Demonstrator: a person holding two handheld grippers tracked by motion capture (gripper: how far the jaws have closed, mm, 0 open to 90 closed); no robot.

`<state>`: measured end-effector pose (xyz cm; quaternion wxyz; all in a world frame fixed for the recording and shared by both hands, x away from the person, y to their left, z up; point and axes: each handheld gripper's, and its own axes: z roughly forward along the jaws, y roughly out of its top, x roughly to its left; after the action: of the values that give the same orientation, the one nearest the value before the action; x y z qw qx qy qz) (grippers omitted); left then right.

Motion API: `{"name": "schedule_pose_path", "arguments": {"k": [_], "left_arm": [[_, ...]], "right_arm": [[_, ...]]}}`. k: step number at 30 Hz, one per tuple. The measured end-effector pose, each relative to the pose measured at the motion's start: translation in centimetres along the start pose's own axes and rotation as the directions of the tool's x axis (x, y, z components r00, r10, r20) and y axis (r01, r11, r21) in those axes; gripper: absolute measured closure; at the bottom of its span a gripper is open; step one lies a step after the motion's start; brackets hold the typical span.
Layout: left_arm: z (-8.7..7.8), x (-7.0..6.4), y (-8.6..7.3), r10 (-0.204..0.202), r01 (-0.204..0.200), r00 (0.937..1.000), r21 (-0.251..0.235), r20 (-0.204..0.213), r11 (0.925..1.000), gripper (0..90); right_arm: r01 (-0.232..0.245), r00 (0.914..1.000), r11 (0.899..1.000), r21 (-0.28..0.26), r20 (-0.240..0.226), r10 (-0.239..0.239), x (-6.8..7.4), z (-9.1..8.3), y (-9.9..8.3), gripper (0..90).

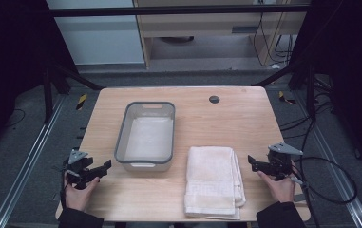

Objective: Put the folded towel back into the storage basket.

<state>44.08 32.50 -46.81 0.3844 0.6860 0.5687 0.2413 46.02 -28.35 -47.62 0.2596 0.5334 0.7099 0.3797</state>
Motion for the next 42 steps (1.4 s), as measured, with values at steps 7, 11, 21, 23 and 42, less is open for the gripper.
{"name": "schedule_pose_path", "arguments": {"k": [7, 11, 21, 23, 42], "left_arm": [[-1.2, -0.9, 0.3, 0.005, -0.005, 0.9998, -0.031, 0.018, 0.9995, 20.8], [-1.5, -1.1, 0.4, 0.0, 0.001, 0.9997, -0.039, 0.024, 0.9992, 20.2], [-2.4, -2.2, 1.0, 0.012, -0.007, 0.9984, -0.083, 0.055, 0.9965, 20.1], [-2.5, -2.5, 1.2, 0.017, -0.011, 0.9981, -0.088, 0.06, 0.996, 20.8], [-3.1, -4.3, 2.3, 0.042, -0.034, 0.9962, -0.105, 0.076, 0.9939, 26.4]], "right_arm": [[0.011, 0.9996, 0.999, -0.034, -0.025, -0.012, 0.2, -1.0, 0.4, 11.0], [0.012, 0.999, 0.999, -0.044, -0.042, -0.014, 0.4, -1.4, 0.7, 11.1], [0.022, 0.9969, 0.998, -0.064, -0.074, -0.027, 0.8, -1.8, 1.4, 12.4], [0.023, 0.9967, 0.998, -0.064, -0.076, -0.027, 0.8, -1.8, 1.6, 12.4], [0.036, 0.9916, 0.995, -0.094, -0.121, -0.048, 0.9, -2.5, 3.8, 19.0]]}}
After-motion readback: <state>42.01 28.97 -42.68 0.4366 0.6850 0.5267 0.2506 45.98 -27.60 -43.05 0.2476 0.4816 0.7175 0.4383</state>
